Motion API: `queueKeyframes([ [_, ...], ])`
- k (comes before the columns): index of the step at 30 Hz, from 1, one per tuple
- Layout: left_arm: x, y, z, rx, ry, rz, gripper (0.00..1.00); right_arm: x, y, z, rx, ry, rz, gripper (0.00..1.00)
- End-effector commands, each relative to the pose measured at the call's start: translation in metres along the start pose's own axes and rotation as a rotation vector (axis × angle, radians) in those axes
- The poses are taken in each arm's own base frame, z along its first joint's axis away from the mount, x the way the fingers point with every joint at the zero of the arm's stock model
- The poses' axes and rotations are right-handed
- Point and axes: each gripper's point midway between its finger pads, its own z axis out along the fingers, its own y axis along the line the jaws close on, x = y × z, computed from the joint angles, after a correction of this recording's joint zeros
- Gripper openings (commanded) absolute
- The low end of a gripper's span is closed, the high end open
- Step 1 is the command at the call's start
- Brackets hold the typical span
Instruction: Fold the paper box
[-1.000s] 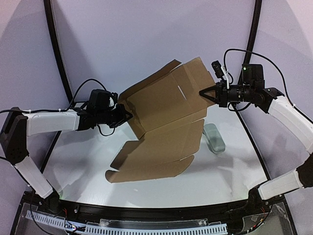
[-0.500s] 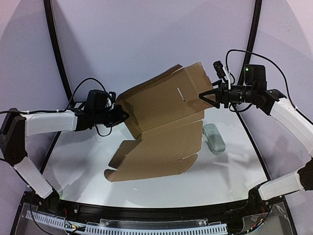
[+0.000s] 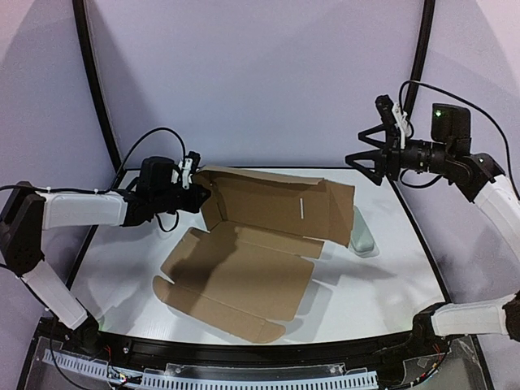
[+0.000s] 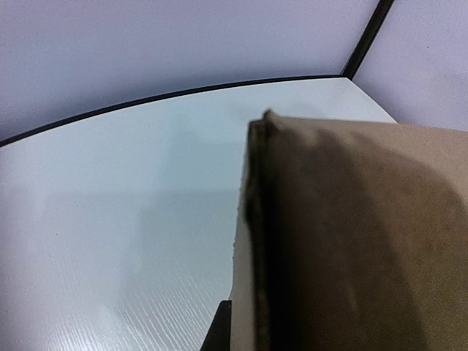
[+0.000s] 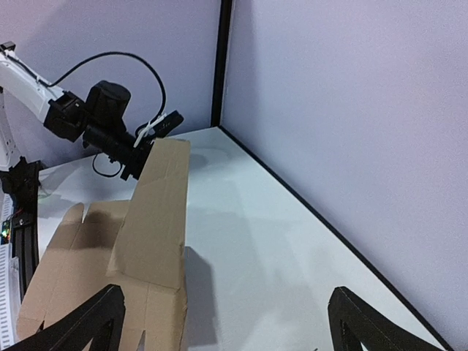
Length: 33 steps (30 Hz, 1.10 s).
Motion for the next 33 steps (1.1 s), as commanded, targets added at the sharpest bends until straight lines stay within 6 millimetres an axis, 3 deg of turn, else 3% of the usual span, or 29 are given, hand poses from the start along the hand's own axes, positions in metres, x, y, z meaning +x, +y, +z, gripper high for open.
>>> queueKeyframes([
  [1,-0.029,-0.023,-0.010,0.092,-0.091,0.146,0.03,-0.028,-0.016,0.000,0.055,-0.061,0.037,0.98],
  [3,-0.028,-0.029,-0.007,0.124,-0.092,0.167,0.03,-0.037,-0.021,0.013,0.023,-0.080,0.134,0.98],
  [8,-0.025,-0.043,0.003,0.153,-0.083,0.198,0.02,-0.042,-0.023,0.094,-0.002,-0.006,0.190,0.98],
  [12,-0.024,-0.047,0.016,0.101,-0.108,0.246,0.01,-0.030,-0.027,0.175,0.054,0.084,0.169,0.98],
  [17,-0.020,-0.042,0.032,0.072,-0.114,0.229,0.01,-0.013,-0.021,0.248,0.054,0.129,0.139,0.98],
  [21,-0.017,-0.040,0.036,0.070,-0.133,0.214,0.01,0.009,-0.014,0.277,0.082,0.194,0.115,0.98],
  [23,-0.013,-0.039,0.039,0.070,-0.134,0.208,0.01,0.029,-0.005,0.291,0.069,0.221,0.119,0.98],
  [27,-0.006,-0.034,0.045,0.050,-0.125,0.203,0.01,0.058,0.008,0.307,0.039,0.267,0.146,0.98],
  [33,0.003,-0.025,0.053,0.009,-0.112,0.193,0.01,0.086,0.024,0.320,-0.017,0.311,0.172,0.98],
])
